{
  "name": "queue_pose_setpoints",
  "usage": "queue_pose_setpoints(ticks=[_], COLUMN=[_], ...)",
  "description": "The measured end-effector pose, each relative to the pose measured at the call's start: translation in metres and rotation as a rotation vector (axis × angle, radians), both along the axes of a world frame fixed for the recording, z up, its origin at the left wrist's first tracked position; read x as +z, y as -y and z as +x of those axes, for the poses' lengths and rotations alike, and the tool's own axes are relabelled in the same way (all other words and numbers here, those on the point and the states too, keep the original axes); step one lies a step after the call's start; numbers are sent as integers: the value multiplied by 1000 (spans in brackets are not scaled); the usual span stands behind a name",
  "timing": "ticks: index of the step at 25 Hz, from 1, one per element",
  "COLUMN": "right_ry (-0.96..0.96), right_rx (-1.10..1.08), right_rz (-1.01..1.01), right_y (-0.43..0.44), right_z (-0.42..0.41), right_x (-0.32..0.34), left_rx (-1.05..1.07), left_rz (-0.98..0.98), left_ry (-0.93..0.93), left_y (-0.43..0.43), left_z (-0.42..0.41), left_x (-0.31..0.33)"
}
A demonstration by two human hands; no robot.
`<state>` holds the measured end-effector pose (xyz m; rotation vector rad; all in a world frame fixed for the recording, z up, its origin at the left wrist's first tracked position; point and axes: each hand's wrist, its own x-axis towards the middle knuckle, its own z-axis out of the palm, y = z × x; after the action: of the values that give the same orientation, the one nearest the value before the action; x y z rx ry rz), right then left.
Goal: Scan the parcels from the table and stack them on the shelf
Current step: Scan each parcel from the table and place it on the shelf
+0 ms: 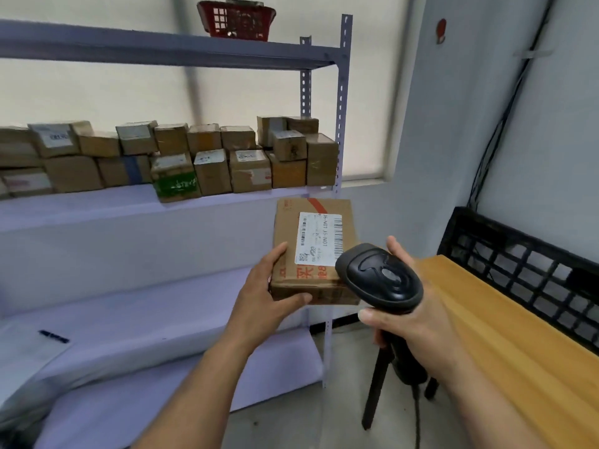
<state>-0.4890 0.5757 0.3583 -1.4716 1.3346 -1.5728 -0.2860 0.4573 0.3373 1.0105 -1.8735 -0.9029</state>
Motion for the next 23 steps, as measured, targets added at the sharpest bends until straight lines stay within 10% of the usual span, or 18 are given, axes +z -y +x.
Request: queue_pose_setpoints(ticks=[23], right_ry=[-92], right_rx=[174], right_rz=[-36], right_y=[253], right_z=[206], right_x=[33], left_rx=[510], left_rz=[-122], left_ry=[-14], left_y=[214], left_z=[286], left_x=[38])
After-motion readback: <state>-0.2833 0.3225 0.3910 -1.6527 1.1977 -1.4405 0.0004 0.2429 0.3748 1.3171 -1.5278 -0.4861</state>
